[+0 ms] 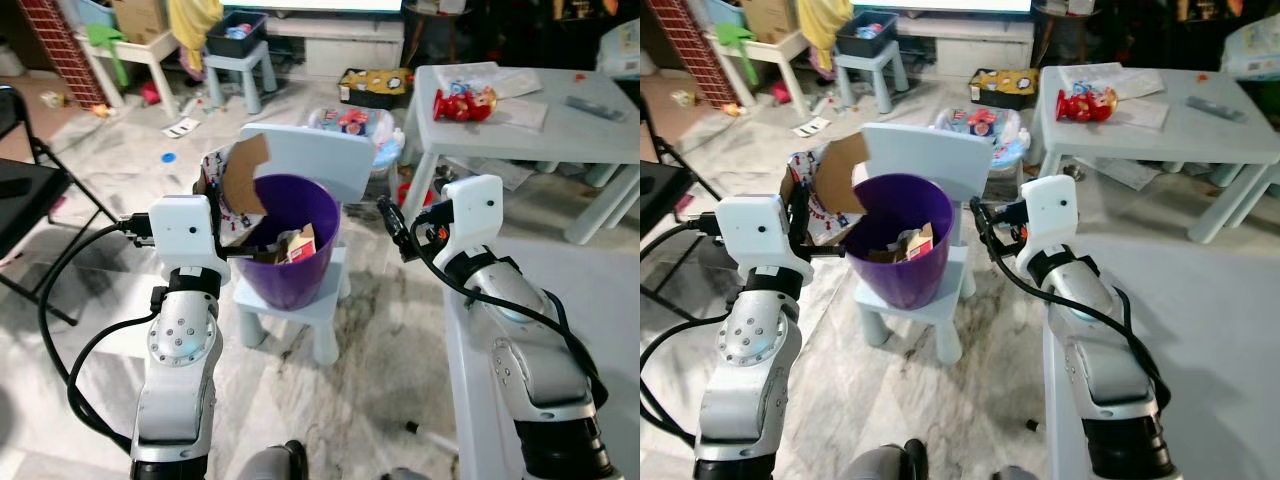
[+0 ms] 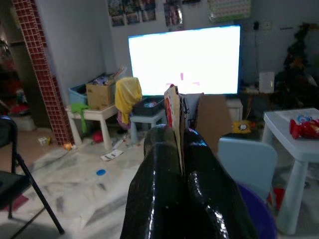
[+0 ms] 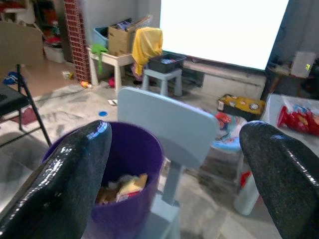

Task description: Picking trash to rubbish bin

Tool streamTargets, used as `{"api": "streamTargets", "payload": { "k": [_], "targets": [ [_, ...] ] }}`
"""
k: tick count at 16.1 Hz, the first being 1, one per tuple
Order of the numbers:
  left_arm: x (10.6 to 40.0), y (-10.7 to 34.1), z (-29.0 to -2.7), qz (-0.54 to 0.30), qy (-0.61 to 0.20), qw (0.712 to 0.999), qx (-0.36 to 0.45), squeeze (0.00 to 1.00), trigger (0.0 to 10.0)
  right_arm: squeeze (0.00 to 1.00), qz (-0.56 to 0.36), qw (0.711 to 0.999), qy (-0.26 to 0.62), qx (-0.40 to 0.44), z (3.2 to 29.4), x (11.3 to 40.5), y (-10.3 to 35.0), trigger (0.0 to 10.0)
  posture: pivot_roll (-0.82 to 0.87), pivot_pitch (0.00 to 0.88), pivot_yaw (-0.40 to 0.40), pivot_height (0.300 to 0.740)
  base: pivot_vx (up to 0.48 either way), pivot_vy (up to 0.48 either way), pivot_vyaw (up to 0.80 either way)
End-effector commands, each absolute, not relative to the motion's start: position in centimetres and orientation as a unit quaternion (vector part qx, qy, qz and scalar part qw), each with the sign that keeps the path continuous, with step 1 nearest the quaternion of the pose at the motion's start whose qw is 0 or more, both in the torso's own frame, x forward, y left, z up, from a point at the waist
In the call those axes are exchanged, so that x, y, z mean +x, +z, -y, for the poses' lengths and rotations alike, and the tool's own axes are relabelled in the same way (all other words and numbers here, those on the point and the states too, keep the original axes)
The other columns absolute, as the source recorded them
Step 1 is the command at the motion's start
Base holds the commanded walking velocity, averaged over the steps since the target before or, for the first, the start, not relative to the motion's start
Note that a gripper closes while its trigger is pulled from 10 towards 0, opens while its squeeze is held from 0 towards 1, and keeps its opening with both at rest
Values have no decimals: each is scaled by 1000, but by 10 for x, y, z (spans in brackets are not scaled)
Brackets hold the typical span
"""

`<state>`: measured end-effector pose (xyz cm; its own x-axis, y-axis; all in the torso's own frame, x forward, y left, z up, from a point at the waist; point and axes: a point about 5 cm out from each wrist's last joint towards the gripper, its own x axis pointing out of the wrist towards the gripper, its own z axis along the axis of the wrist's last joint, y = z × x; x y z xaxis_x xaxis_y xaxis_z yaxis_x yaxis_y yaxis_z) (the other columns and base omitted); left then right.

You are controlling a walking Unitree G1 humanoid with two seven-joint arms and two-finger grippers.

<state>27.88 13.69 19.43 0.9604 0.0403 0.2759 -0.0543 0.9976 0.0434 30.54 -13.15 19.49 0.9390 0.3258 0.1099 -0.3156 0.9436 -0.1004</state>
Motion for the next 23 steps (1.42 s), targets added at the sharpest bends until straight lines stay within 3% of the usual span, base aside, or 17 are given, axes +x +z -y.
{"api": "streamTargets", "payload": {
  "k": [1, 13, 17, 23],
  "targets": [
    [279, 195, -136, 140, 21, 990, 28, 0, 0, 0, 67, 984, 161, -39, 132, 305, 197, 10000, 15, 163, -15, 740, 0, 398, 0],
    [285, 194, -138, 138, 26, 990, 22, 0, 0, 0, 78, 983, 164, -32, 132, 307, 204, 10000, 8, 147, -24, 740, 0, 415, 0],
    [285, 196, -136, 144, 24, 989, 19, 0, 0, 0, 71, 984, 161, -32, 134, 308, 203, 10000, 2, 149, -27, 740, 0, 0, 0],
    [287, 195, -137, 141, 17, 990, 8, 0, 0, 0, 72, 984, 161, -33, 135, 307, 204, 10000, -5, 158, -31, 740, 0, 0, -611]
  ]
}}
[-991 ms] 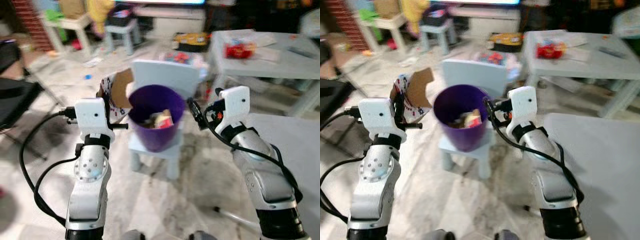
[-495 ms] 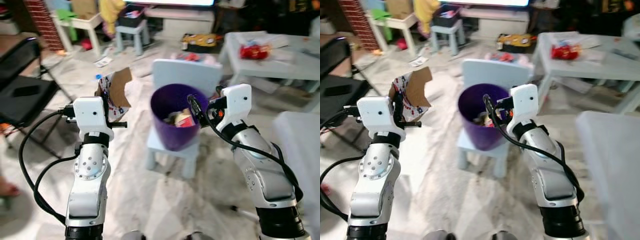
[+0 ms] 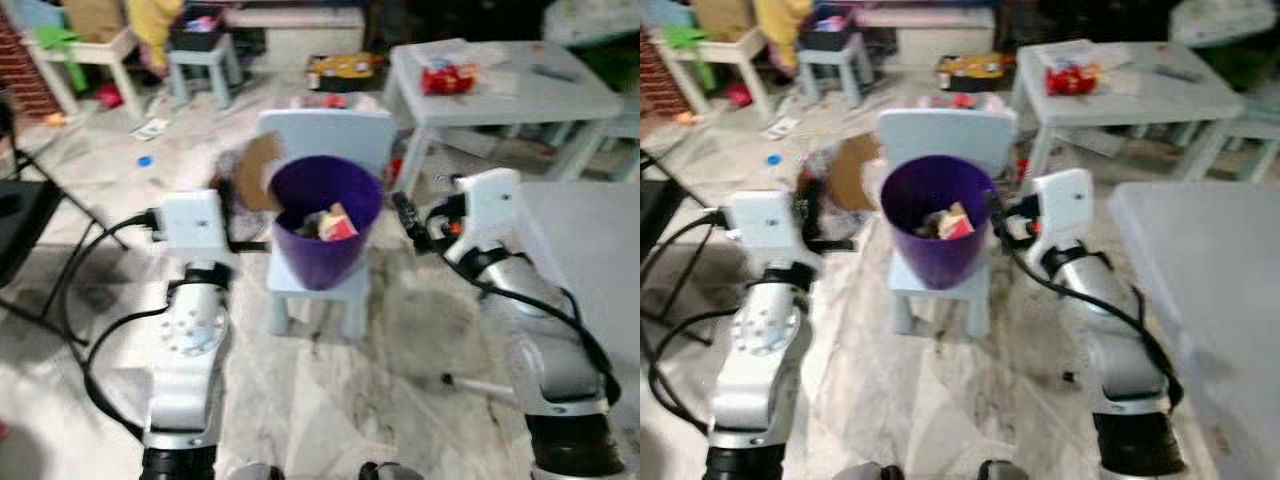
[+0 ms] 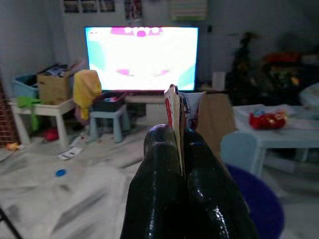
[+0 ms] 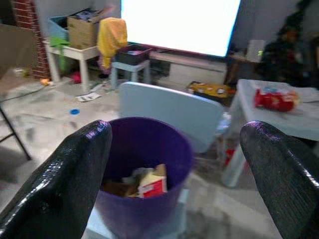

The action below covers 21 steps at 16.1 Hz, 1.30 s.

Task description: Picking trash to rubbish bin

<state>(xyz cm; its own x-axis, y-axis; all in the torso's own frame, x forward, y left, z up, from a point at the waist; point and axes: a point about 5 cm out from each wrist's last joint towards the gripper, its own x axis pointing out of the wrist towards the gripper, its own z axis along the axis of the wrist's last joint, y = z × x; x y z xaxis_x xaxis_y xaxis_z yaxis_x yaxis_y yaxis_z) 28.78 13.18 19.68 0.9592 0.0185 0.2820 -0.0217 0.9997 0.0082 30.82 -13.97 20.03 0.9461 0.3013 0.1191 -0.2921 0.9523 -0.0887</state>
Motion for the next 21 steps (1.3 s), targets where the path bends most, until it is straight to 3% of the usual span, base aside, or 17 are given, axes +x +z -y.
{"api": "streamTargets", "payload": {
  "k": [1, 6, 21],
  "targets": [
    [288, 195, -137, 141, 15, 990, 5, 0, 0, 0, 73, 984, 160, -33, 135, 307, 204, 10000, -5, 158, -31, 740, 0, 0, 0],
    [288, 198, -138, 148, 7, 989, -1, 0, 0, 0, 75, 983, 161, -34, 134, 306, 204, 10000, -4, 163, -28, 740, 197, 0, 0],
    [289, 196, -136, 144, -4, 990, -1, 0, 0, 0, 79, 984, 156, -36, 135, 306, 205, 10000, -7, 163, -28, 740, 463, 0, 0]
  ]
}}
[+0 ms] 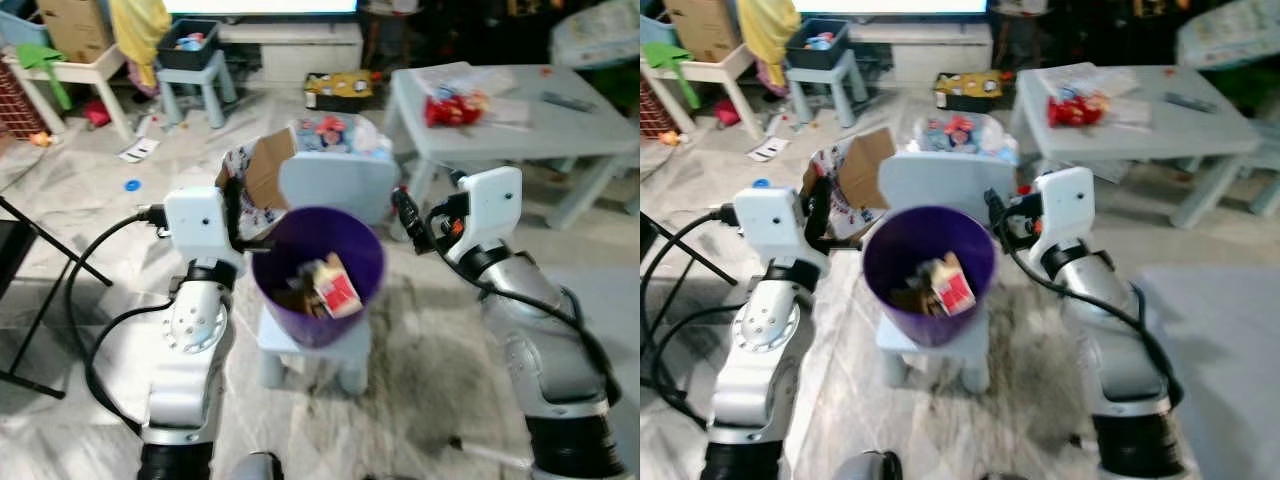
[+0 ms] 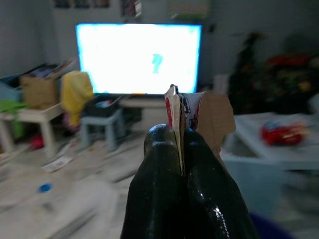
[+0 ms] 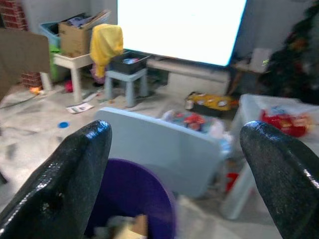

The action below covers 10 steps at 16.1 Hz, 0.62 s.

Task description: Picking trash to rubbish bin

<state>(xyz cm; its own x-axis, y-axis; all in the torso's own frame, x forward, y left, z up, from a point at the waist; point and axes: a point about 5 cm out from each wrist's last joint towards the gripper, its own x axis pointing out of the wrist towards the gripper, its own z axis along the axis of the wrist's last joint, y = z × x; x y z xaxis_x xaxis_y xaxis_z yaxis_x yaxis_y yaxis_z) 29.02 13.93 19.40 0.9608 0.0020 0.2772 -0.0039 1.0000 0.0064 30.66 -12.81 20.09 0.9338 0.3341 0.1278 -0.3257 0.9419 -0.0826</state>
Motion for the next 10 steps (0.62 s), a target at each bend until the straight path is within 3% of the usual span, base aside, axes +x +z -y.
{"api": "streamTargets", "payload": {
  "k": [1, 5, 10],
  "targets": [
    [290, 196, -136, 143, -4, 990, -1, 0, 0, 0, 79, 984, 156, -36, 135, 306, 205, 10000, -8, 162, -27, 740, 469, 0, 0],
    [292, 189, -135, 125, -7, 992, -4, 0, 0, 0, 80, 984, 154, -37, 136, 306, 205, 10000, -8, 162, -27, 740, 400, 0, 0],
    [301, 172, -137, 75, -10, 997, 8, 0, 0, 0, 71, 984, 160, -33, 137, 302, 206, 10000, -12, 168, -27, 740, 0, 0, 0]
  ]
}}
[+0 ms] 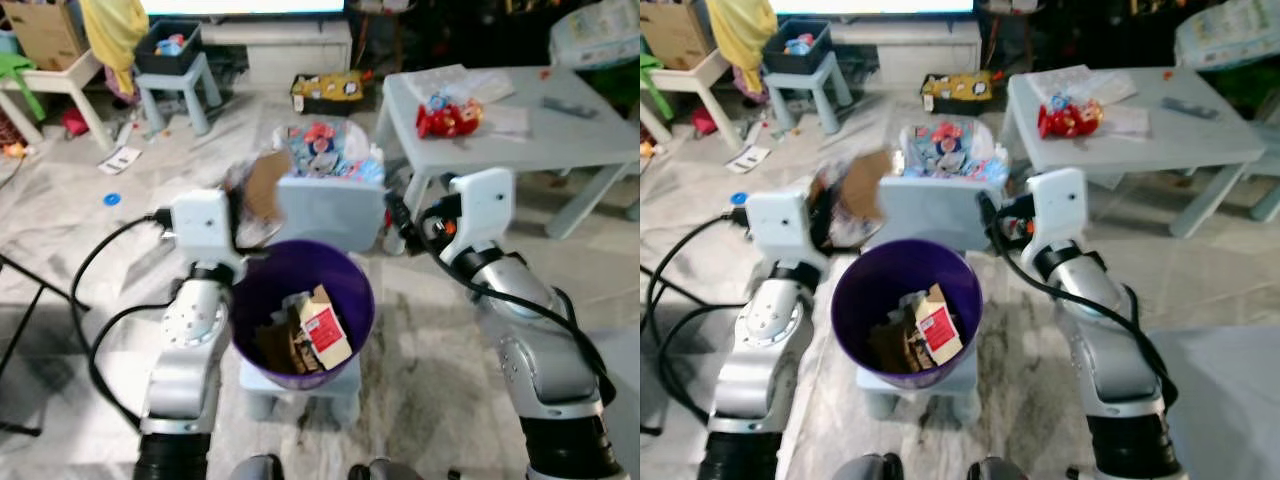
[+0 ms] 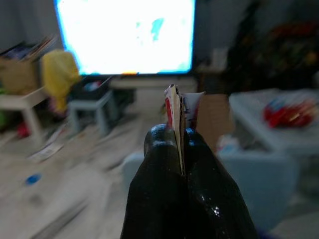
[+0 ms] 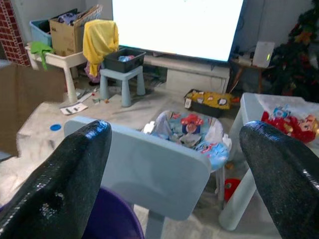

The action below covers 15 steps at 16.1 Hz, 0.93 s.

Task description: Picking trash to rubbish bin

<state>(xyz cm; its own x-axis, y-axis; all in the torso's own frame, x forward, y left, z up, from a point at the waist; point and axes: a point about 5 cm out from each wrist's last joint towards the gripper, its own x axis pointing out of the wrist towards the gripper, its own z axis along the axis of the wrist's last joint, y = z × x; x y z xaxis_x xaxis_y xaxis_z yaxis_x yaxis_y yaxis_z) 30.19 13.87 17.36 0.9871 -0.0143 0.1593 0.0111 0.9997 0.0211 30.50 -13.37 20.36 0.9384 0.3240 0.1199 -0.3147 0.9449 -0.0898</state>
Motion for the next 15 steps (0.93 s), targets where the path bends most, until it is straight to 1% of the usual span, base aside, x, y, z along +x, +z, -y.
{"api": "streamTargets", "payload": {
  "k": [1, 2, 3, 4, 6, 7, 8, 9, 10, 15],
  "targets": [
    [303, 165, -138, 55, -9, 998, 7, 0, 0, 0, 74, 983, 166, -32, 135, 301, 210, 10000, -14, 167, -27, 740, 0, 0, 0],
    [305, 156, -137, 25, -9, 1000, -3, 0, 78, 0, 76, 982, 169, -33, 135, 300, 211, 10000, -24, 167, -29, 740, 0, 0, 0],
    [308, 147, -136, -1, -10, 1000, -15, 0, 667, 0, 76, 982, 169, -35, 136, 299, 212, 10000, -24, 167, -29, 740, 0, 0, 0],
    [312, 133, -132, -36, -24, 999, -14, 0, 1686, 0, 75, 982, 167, -38, 138, 298, 212, 10000, -32, 166, -30, 740, 0, 0, 0],
    [316, 116, -128, -94, -35, 995, -21, 0, 1961, 0, 72, 983, 166, -41, 140, 297, 212, 10000, -42, 166, -28, 740, 0, 0, 0],
    [317, 101, -123, -138, -56, 989, -3, 0, 3843, 0, 69, 983, 165, -44, 141, 296, 212, 10000, -50, 165, -27, 740, 0, 0, 0],
    [318, 96, -121, -146, -57, 988, -3, 0, 4235, 0, 69, 983, 165, -45, 142, 296, 212, 10000, -55, 166, -25, 740, 0, 0, 0],
    [319, 91, -119, -158, -64, 985, -14, 0, 4902, 0, 68, 983, 163, -45, 143, 295, 212, 10000, -58, 166, -24, 740, 0, 0, 0],
    [321, 85, -114, -161, -89, 983, -31, 1000, 10000, 0, 68, 983, 162, -46, 144, 294, 212, 10000, -61, 169, -24, 740, 0, 0, 0],
    [324, 82, -112, -169, -103, 980, -35, 1000, 10000, 0, 63, 984, 163, -45, 143, 291, 210, 10000, -61, 177, -24, 740, 0, 0, 0]
  ]
}}
